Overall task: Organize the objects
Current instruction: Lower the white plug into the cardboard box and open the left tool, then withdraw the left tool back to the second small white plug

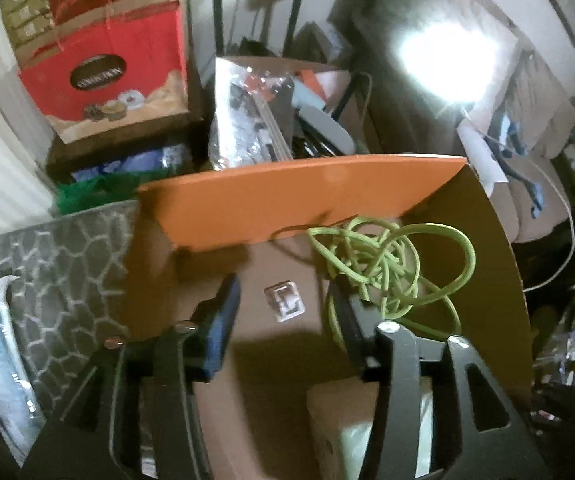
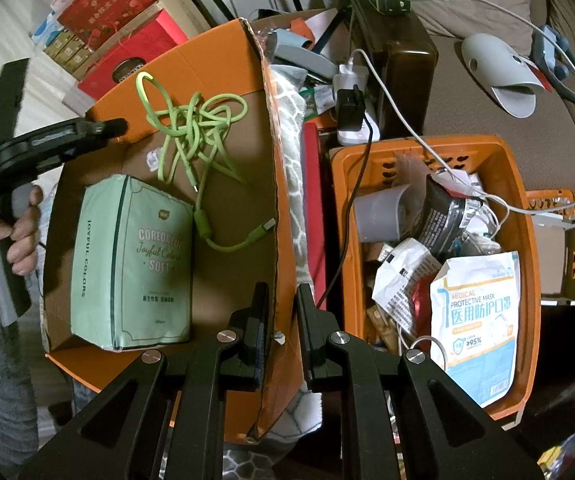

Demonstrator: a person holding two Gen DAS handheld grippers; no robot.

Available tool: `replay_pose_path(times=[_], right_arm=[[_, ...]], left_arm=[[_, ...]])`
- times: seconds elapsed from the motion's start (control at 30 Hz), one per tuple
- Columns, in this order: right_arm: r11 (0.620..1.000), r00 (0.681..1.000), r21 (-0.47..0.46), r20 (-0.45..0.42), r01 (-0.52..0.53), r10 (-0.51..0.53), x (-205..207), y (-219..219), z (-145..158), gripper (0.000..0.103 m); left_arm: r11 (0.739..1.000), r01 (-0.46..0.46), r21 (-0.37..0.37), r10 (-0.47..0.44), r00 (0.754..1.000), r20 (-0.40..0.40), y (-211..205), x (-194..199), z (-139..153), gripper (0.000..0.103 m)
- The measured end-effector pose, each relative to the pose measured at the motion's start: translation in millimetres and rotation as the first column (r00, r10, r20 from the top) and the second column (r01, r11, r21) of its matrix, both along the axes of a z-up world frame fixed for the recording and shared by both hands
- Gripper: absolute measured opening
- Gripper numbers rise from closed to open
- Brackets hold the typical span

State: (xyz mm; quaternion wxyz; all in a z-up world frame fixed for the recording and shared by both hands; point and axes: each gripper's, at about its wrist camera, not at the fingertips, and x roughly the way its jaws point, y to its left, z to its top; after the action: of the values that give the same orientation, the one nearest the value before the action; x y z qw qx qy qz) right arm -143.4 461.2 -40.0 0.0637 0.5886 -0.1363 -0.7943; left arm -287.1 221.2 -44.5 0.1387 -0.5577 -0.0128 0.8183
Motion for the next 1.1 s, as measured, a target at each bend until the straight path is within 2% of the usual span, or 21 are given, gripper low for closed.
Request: replay_pose_path(times=[0.13,0.3,0.43,0.53,0.6,0.9,1.1], right_arm=[[1.0,1.0,0.0,0.0,0.0,0.0,0,0,0,0.013],[1.0,1.0,-0.004,-0.003,0.006,-0.006,-1,-2,0,0.013],[1.0,1.0,-0.002,-0.009,0.007,-0.007,-1,0,1,0.013],[1.0,1.0,0.004,-0.01,0.006,-0.006,-1,2,1,0.013],[1.0,1.0,0.004,-0.009,0.006,-0.006,-1,2,1,0.013],[1.0,1.0,0.01,-0.011,0.007,-0.007,3,6,1,0.013],[1.0,1.0,0.009,-0.01,0.008,-0.008,3,6,1,0.013]], left_arm=[[1.0,-0.009,-0.011,0.009,0.999,-0.032,-9,7,11,0.052],[0.998,-0.036,-0.051,0.031,0.996,-0.088,-17,18,18,0.074],[0.999,-0.019,-0.031,0.016,0.996,-0.092,-22,27,21,0.075],[1.0,-0.012,-0.006,0.012,0.995,-0.098,-24,34,25,0.084],[1.0,-0.021,-0.016,0.019,0.993,-0.118,-25,39,29,0.094],[1.0,-0.027,0.01,0.028,0.99,-0.139,-37,59,42,0.1],[1.0,-0.013,0.015,0.015,0.989,-0.144,-45,74,50,0.1]])
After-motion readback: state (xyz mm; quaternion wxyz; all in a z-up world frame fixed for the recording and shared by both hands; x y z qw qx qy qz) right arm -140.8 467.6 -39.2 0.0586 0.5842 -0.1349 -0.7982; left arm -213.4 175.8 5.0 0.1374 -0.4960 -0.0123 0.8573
